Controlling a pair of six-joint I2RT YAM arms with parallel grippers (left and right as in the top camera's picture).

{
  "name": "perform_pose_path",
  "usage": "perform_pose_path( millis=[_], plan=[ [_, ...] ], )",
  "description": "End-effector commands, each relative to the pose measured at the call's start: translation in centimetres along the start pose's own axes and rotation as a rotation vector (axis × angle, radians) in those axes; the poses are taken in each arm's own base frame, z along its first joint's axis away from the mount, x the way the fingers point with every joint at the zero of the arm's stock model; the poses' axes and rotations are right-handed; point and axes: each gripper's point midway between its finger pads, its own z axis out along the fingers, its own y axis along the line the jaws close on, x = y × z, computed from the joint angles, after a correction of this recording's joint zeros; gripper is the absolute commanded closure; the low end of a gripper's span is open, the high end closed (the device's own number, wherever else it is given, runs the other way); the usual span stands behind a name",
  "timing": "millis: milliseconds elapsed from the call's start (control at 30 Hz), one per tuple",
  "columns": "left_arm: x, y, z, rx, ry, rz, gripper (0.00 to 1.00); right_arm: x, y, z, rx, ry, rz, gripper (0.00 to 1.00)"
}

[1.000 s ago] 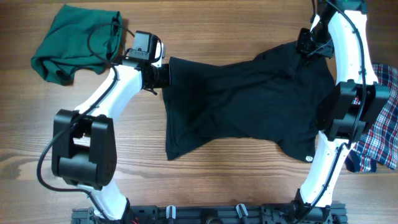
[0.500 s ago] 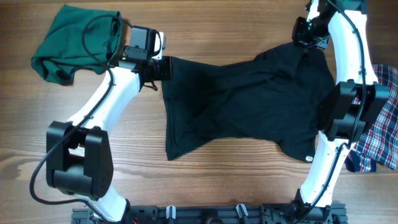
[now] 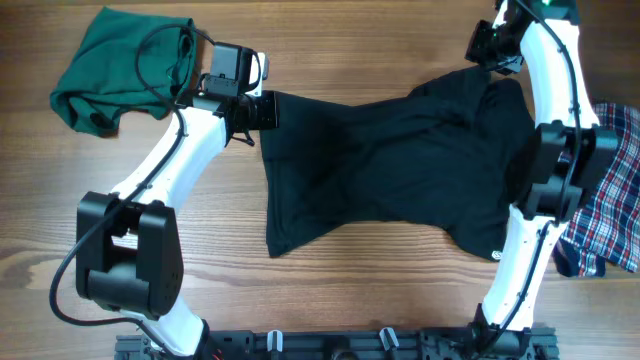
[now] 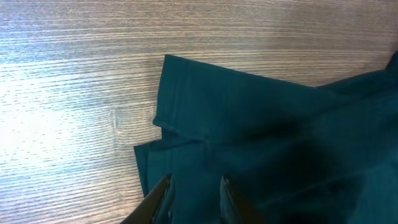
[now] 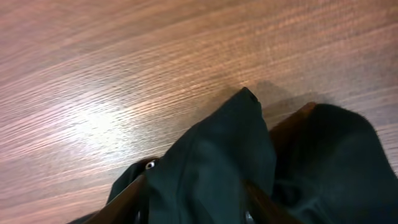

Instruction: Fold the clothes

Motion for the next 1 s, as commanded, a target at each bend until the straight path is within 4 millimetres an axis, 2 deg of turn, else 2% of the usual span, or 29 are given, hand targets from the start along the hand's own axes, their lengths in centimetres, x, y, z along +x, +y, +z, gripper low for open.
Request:
perform_pose_path(
  millis=[0, 133, 300, 400, 467, 567, 667, 733, 867, 967],
  plan=[
    [0.2, -0.3, 0.4, 0.011, 0.013, 0.010, 0.76, 2.2, -2.0, 4.3, 0.075, 0.093, 0.067, 0.54],
    [0.3, -0.3, 0.4, 0.011, 0.017, 0.010, 0.76, 3.1, -2.7, 5.4, 0.088, 0.132, 0.074, 0.54],
    [0.3, -0.3, 0.4, 0.010, 0.017, 0.009, 0.75, 3.3, -2.7, 5.6, 0.091, 0.142, 0.076, 0.53],
    [0.3, -0.2, 0.4, 0.010, 0.017, 0.009, 0.75, 3.5, -2.8, 5.4, 0.093, 0.149, 0.075, 0.59],
    [0.3, -0.2, 0.4, 0.010, 0.018, 0.009, 0.75, 3.5, -2.6, 4.0, 0.090, 0.155, 0.076, 0.67],
    [0.3, -0.2, 0.4, 0.010, 0.018, 0.009, 0.75, 2.7, -1.8, 0.0, 0.078, 0.117, 0.066, 0.74],
    [0.3, -0.3, 0.4, 0.010, 0.017, 0.009, 0.74, 2.3, -1.3, -3.6, 0.067, 0.083, 0.044, 0.75],
    [0.3, -0.3, 0.4, 0.010, 0.018, 0.009, 0.74, 2.5, -1.6, -5.4, 0.088, 0.075, 0.040, 0.71],
    [0.3, -0.3, 0.4, 0.010, 0.017, 0.009, 0.74, 3.6, -2.1, -6.0, 0.118, 0.111, 0.034, 0.67],
    [0.3, -0.3, 0.4, 0.011, 0.017, 0.010, 0.74, 5.3, -1.0, -6.1, 0.097, 0.179, 0.019, 0.69]
  ],
)
